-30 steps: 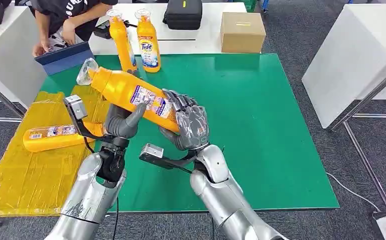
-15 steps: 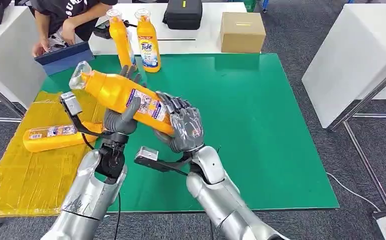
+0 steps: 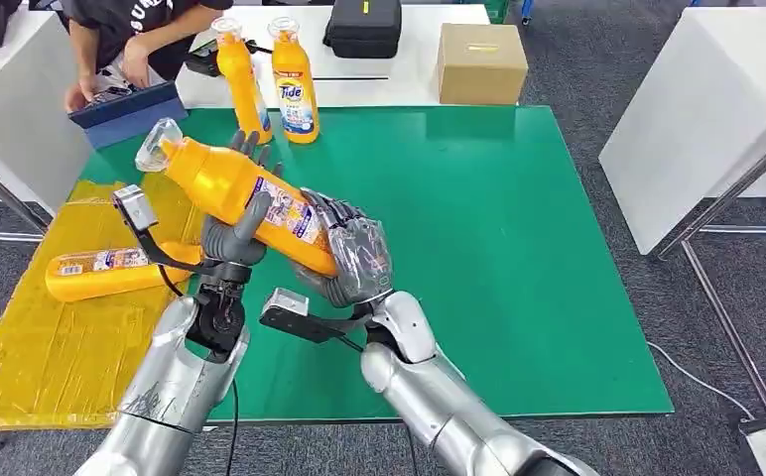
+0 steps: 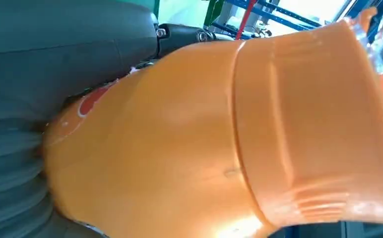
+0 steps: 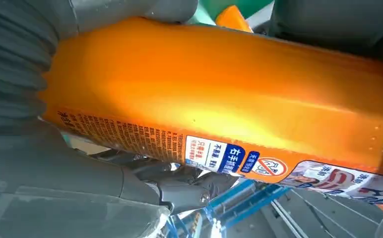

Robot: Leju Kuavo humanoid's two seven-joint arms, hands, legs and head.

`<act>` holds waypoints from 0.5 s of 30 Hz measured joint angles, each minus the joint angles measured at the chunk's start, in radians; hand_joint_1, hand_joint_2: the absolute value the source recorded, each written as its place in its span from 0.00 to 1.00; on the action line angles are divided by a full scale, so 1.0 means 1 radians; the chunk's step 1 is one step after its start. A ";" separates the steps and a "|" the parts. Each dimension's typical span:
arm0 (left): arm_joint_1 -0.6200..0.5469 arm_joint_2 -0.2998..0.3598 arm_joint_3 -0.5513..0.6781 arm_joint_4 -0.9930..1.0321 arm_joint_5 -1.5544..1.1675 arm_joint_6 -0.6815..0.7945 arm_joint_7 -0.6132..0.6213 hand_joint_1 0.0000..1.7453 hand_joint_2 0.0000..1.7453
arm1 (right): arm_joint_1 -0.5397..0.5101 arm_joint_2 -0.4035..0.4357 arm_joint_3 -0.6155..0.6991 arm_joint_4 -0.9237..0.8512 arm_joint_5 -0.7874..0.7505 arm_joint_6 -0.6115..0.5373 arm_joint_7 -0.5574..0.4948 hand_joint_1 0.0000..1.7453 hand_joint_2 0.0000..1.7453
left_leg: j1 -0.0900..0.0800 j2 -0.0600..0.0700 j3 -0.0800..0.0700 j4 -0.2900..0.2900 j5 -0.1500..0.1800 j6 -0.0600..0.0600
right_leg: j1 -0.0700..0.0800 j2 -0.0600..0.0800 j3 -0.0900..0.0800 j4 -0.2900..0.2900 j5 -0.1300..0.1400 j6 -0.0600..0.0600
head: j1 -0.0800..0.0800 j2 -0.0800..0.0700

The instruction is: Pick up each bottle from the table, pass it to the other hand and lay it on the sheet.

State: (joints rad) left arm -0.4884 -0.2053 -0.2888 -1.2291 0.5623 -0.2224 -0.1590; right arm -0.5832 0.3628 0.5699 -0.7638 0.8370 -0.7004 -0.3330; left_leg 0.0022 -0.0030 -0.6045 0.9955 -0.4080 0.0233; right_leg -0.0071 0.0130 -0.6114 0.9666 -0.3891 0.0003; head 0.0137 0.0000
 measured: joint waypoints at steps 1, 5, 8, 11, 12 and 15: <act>0.000 0.000 0.001 0.000 0.001 0.000 0.000 0.87 1.00 | -0.004 0.000 0.010 0.005 -0.012 0.000 0.001 1.00 1.00 | 0.000 0.000 0.000 0.000 0.000 0.000 | 0.000 0.000 0.000 0.000 0.000 0.000 | 0.000 0.000; 0.000 0.002 0.005 0.000 0.003 0.003 -0.007 1.00 1.00 | -0.016 -0.002 0.056 0.016 -0.054 0.001 0.026 1.00 1.00 | 0.000 0.000 0.000 0.000 0.000 0.000 | 0.000 0.000 0.000 0.000 0.000 0.000 | 0.000 0.000; 0.001 0.005 0.006 0.000 0.003 0.003 -0.014 1.00 1.00 | -0.026 -0.005 0.078 0.022 -0.057 0.001 0.038 1.00 1.00 | 0.000 0.000 0.000 0.000 0.000 0.000 | 0.000 0.000 0.000 0.000 0.000 0.000 | 0.000 0.000; 0.003 0.005 0.008 0.000 0.003 0.003 -0.016 1.00 1.00 | -0.033 -0.008 0.089 0.027 -0.062 0.001 0.038 1.00 1.00 | 0.000 0.000 0.000 0.000 0.000 0.000 | 0.000 0.000 0.000 0.000 0.000 0.000 | 0.000 0.000; 0.003 0.005 0.009 0.000 0.003 0.003 -0.016 1.00 1.00 | -0.034 -0.008 0.090 0.029 -0.063 0.001 0.038 1.00 1.00 | 0.000 0.000 0.000 0.000 0.000 0.000 | 0.000 0.000 0.000 0.000 0.000 0.000 | 0.000 0.000; 0.005 0.005 0.012 -0.001 0.003 0.003 -0.016 1.00 1.00 | -0.039 -0.009 0.098 0.032 -0.066 0.001 0.038 1.00 1.00 | 0.000 0.000 0.000 0.000 0.000 0.000 | 0.000 0.000 0.000 0.000 0.000 0.000 | 0.000 0.000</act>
State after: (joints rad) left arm -0.4835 -0.1999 -0.2769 -1.2299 0.5650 -0.2197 -0.1751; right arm -0.6218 0.3536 0.6676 -0.7313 0.7713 -0.6996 -0.2949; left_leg 0.0022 -0.0029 -0.6043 0.9956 -0.4079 0.0233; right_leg -0.0071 0.0131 -0.6115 0.9666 -0.3891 0.0003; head 0.0137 0.0000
